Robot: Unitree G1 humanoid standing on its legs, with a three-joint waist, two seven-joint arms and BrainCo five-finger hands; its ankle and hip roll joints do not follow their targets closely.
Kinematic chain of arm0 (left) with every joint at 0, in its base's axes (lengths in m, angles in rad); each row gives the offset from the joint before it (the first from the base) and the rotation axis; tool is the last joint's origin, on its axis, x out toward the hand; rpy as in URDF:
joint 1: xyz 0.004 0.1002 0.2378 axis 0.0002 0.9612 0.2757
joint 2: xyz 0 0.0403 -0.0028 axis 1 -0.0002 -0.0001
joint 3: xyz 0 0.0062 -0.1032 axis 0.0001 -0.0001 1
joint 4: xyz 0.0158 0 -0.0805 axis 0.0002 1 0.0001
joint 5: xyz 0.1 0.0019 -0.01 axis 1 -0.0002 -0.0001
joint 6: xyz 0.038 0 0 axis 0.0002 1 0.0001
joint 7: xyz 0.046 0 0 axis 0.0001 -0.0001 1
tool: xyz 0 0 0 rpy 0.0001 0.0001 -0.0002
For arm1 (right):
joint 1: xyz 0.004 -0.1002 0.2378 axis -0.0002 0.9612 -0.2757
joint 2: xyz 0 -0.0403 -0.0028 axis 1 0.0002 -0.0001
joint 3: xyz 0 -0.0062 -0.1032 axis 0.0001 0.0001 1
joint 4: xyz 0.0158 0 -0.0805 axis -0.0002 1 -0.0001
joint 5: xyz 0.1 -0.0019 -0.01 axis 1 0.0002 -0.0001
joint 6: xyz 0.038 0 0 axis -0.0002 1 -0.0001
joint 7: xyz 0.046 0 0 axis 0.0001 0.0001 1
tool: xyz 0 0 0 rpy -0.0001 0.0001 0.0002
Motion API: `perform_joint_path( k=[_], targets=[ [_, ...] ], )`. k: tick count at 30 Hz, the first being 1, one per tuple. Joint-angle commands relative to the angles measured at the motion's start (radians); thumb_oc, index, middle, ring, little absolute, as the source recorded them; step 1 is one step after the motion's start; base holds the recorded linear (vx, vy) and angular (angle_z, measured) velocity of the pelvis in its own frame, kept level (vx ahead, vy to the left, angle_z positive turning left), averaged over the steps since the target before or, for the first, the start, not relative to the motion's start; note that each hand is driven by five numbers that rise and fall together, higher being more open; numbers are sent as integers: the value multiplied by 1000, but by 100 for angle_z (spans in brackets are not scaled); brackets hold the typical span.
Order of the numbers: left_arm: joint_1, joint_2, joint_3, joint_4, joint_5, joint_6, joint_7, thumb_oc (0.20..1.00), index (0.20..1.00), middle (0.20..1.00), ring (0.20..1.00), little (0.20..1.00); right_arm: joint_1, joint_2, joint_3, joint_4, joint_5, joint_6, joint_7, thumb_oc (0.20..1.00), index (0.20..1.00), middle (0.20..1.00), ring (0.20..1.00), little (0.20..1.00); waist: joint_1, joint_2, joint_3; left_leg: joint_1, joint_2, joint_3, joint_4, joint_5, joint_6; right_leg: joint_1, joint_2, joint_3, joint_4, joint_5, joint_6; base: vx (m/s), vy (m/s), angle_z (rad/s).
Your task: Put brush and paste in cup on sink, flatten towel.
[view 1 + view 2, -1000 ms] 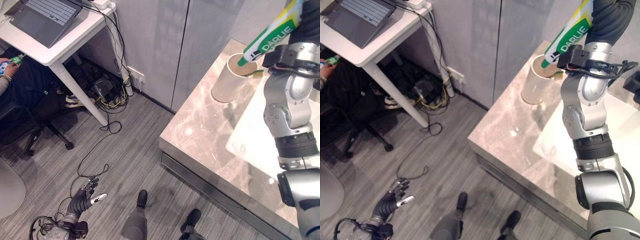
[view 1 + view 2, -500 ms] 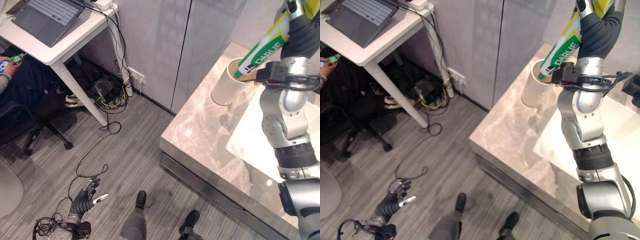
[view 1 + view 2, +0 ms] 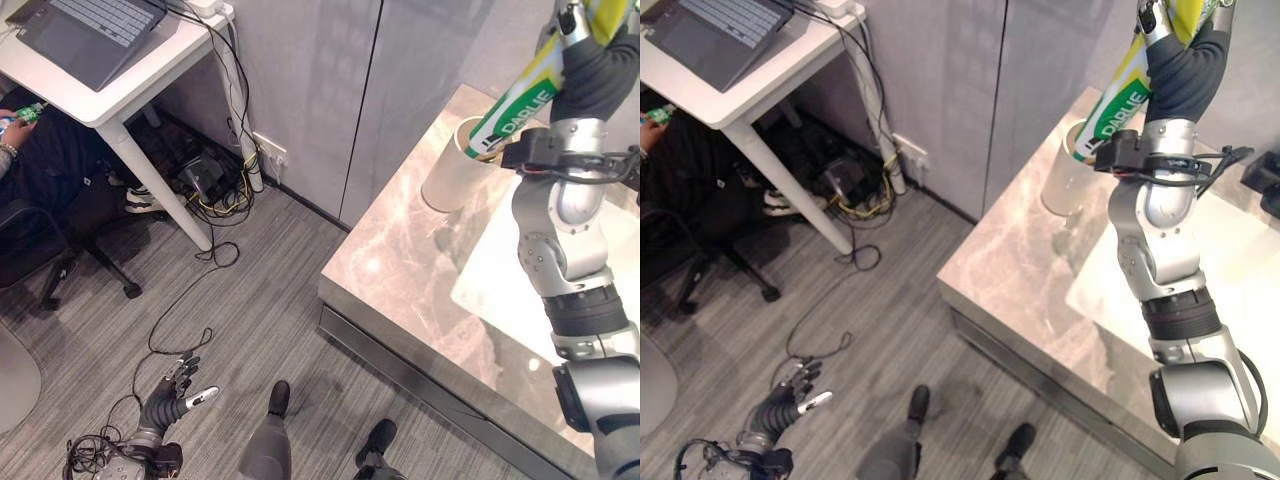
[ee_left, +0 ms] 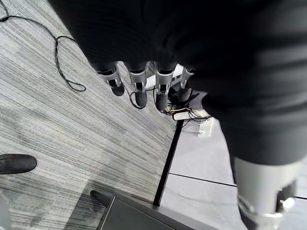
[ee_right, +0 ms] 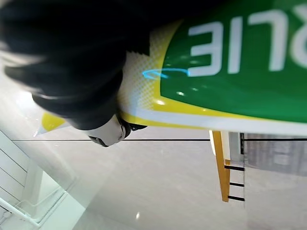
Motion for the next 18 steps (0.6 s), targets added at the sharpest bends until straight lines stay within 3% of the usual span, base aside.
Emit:
perform_joint_path(
  k=[1,3,4,6,18],
  targets=[
    [6,49,-18,-18,31,-54,8,1000,1000,1000,1000,1000,-103,-57,-19,-15,-69,-27,3,200,200,200,200,200,34,-22,22,9,-49,-20,-48,19,21,139,-89,-8,1,59,125,2,-1,3],
    [4,48,-19,-17,31,-54,6,1000,1000,1000,1000,1000,-96,-56,-21,-9,-76,-25,0,200,200,200,200,200,34,-21,23,7,-50,-22,-48,19,21,140,-88,-9,1,58,125,3,-1,3],
    [-106,31,-71,50,79,-25,65,1000,1000,1000,1000,1000,-95,1,15,-14,-79,-20,3,200,200,200,200,200,14,-28,20,9,-49,-18,-48,20,21,136,-86,-1,1,61,125,-9,20,3],
    [-157,5,-132,61,87,-41,47,1000,1000,1000,1000,1000,-166,1,53,95,-84,12,-15,200,200,200,200,200,8,-30,19,6,-50,-12,-48,22,24,129,-88,7,1,62,124,10,6,-2],
    [-100,22,-86,23,46,-40,10,1000,1000,1000,1000,1000,-204,-43,42,125,-88,12,-18,200,200,200,200,200,13,-26,19,5,-52,-14,-48,23,25,129,-87,7,1,69,125,4,1,-2]
  ],
)
